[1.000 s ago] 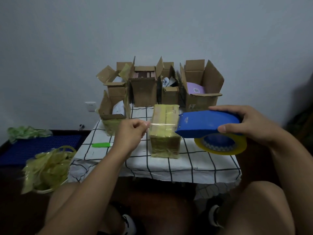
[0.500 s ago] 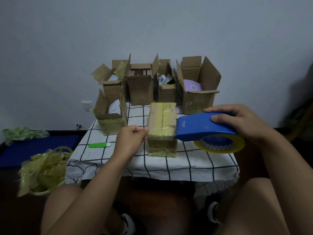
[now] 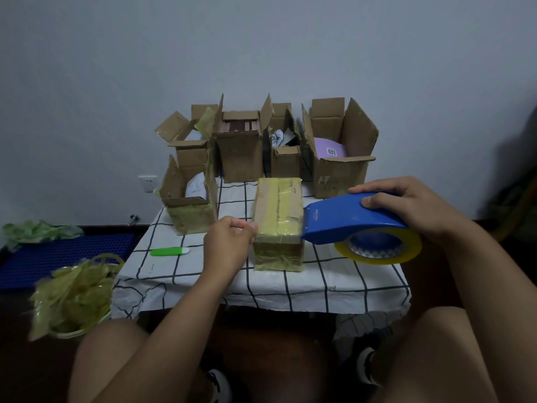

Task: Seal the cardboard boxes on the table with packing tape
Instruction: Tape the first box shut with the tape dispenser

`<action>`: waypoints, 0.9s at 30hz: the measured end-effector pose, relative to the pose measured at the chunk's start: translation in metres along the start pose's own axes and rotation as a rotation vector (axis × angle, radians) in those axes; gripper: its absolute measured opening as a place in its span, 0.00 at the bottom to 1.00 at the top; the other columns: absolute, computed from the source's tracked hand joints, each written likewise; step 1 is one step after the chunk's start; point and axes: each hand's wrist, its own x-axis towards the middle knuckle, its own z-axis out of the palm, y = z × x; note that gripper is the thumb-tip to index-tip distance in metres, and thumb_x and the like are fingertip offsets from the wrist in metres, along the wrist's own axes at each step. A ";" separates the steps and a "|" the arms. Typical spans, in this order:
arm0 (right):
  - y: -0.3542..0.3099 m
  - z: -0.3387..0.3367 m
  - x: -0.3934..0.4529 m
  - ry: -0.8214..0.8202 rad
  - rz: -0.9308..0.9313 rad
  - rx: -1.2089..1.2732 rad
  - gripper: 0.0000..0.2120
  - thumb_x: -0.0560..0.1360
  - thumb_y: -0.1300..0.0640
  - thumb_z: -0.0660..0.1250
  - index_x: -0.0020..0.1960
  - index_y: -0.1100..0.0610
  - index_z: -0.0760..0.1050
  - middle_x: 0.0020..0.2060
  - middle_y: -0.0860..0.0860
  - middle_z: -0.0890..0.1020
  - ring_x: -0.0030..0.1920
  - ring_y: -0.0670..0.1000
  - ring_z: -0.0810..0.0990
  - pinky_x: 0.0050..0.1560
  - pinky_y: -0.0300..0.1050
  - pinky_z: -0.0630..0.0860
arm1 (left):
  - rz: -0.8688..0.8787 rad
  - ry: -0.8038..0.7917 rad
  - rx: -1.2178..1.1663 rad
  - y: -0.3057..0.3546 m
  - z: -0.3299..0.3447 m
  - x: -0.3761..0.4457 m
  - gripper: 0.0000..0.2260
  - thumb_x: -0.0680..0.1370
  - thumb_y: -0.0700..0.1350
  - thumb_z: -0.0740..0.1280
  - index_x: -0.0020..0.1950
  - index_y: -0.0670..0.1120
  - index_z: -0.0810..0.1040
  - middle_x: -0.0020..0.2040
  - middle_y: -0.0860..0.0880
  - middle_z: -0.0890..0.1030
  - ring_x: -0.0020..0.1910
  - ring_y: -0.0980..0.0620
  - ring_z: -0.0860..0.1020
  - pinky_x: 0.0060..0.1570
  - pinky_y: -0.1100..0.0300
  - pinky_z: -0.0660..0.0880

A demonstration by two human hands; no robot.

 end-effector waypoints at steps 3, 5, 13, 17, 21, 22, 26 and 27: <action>-0.002 0.000 0.000 -0.004 -0.001 0.003 0.12 0.80 0.56 0.65 0.54 0.41 0.82 0.47 0.40 0.84 0.48 0.44 0.82 0.43 0.35 0.77 | -0.002 0.002 -0.008 -0.001 0.001 0.000 0.06 0.77 0.47 0.70 0.44 0.46 0.80 0.37 0.50 0.83 0.37 0.53 0.79 0.40 0.59 0.74; -0.002 0.001 0.001 -0.004 0.001 0.011 0.11 0.80 0.56 0.65 0.55 0.42 0.82 0.48 0.41 0.84 0.48 0.44 0.82 0.43 0.34 0.77 | -0.007 0.009 -0.018 -0.001 0.002 0.001 0.06 0.77 0.47 0.70 0.43 0.46 0.79 0.37 0.50 0.83 0.37 0.53 0.79 0.41 0.58 0.75; 0.001 0.006 0.003 -0.017 0.038 0.030 0.12 0.80 0.57 0.65 0.54 0.42 0.83 0.47 0.41 0.84 0.48 0.45 0.82 0.46 0.37 0.77 | -0.150 -0.064 -0.105 -0.005 0.001 0.006 0.07 0.77 0.47 0.70 0.50 0.48 0.74 0.36 0.49 0.81 0.36 0.51 0.75 0.40 0.57 0.71; 0.005 0.009 0.004 -0.026 0.048 0.028 0.12 0.81 0.58 0.64 0.53 0.42 0.82 0.44 0.38 0.84 0.48 0.44 0.82 0.44 0.35 0.78 | -0.254 -0.185 -0.066 0.003 -0.001 0.008 0.08 0.79 0.49 0.65 0.47 0.44 0.73 0.35 0.47 0.79 0.35 0.49 0.72 0.37 0.56 0.66; 0.010 0.013 0.002 -0.019 0.069 0.048 0.13 0.81 0.58 0.63 0.53 0.42 0.82 0.44 0.37 0.84 0.47 0.42 0.81 0.43 0.33 0.77 | -0.145 -0.197 0.262 0.000 -0.005 0.010 0.17 0.78 0.57 0.63 0.62 0.51 0.68 0.51 0.46 0.79 0.46 0.47 0.77 0.42 0.53 0.72; 0.011 0.014 0.002 -0.018 0.073 0.054 0.13 0.81 0.58 0.63 0.53 0.41 0.82 0.44 0.38 0.84 0.47 0.42 0.81 0.43 0.33 0.77 | -0.003 -0.132 0.383 -0.003 -0.004 0.009 0.17 0.78 0.54 0.63 0.66 0.52 0.67 0.55 0.46 0.78 0.51 0.46 0.76 0.46 0.51 0.73; 0.014 0.017 0.000 -0.013 0.088 0.076 0.13 0.81 0.58 0.63 0.52 0.42 0.83 0.47 0.41 0.83 0.46 0.42 0.81 0.44 0.35 0.76 | 0.754 -0.059 0.604 -0.001 0.008 -0.012 0.22 0.76 0.37 0.64 0.69 0.48 0.73 0.66 0.48 0.74 0.65 0.48 0.70 0.64 0.49 0.70; 0.015 0.016 0.000 -0.008 0.092 0.082 0.13 0.81 0.59 0.63 0.52 0.43 0.83 0.47 0.42 0.84 0.47 0.43 0.81 0.45 0.36 0.76 | 0.830 -0.141 0.657 -0.002 0.012 -0.016 0.22 0.76 0.40 0.64 0.70 0.48 0.72 0.68 0.49 0.73 0.66 0.50 0.69 0.67 0.48 0.69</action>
